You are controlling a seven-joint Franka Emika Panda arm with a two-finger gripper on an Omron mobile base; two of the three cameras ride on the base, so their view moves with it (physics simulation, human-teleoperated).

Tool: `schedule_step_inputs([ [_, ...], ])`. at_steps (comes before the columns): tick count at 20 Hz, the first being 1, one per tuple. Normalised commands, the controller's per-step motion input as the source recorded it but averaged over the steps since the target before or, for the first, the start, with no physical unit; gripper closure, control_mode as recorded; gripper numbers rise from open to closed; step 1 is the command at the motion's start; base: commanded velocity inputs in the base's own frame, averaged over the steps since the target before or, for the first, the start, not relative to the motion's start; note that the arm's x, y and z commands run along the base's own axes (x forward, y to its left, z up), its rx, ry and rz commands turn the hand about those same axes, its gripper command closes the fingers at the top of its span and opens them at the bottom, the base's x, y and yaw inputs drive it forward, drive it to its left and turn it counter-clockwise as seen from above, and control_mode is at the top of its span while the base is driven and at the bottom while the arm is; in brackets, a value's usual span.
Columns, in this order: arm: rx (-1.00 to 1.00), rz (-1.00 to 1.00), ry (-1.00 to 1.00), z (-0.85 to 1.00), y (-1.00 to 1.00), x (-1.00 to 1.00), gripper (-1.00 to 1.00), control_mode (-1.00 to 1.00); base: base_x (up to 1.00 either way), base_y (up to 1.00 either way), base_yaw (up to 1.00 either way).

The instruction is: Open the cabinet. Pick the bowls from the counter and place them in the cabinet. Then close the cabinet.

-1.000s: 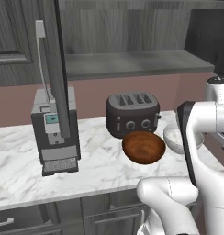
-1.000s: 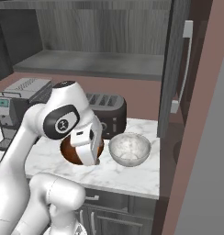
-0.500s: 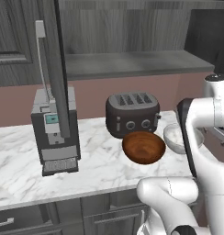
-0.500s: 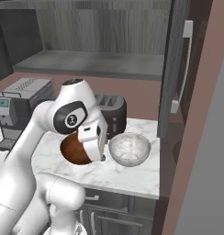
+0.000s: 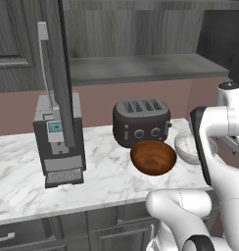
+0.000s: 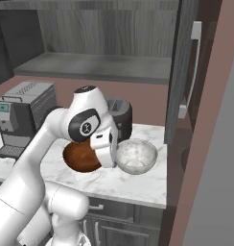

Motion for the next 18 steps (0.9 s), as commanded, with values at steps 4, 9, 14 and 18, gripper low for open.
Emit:
schedule_step_inputs([
  [4, 0.00, 0.00, -0.04, -0.21, -0.09, 0.16, -1.00, -1.00, 0.00, 0.00, 0.00],
  [9, 0.00, -0.03, -0.06, -0.21, -0.02, 0.08, -1.00, -1.00, 0.00, 0.00, 0.00],
  [14, 0.00, -0.09, -0.02, -0.15, 0.00, 0.13, -1.00, -1.00, 0.00, 0.00, 0.00],
  [18, 0.00, -0.15, 0.00, -0.17, 0.00, 0.15, -1.00, -1.00, 0.00, 0.00, 0.00],
])
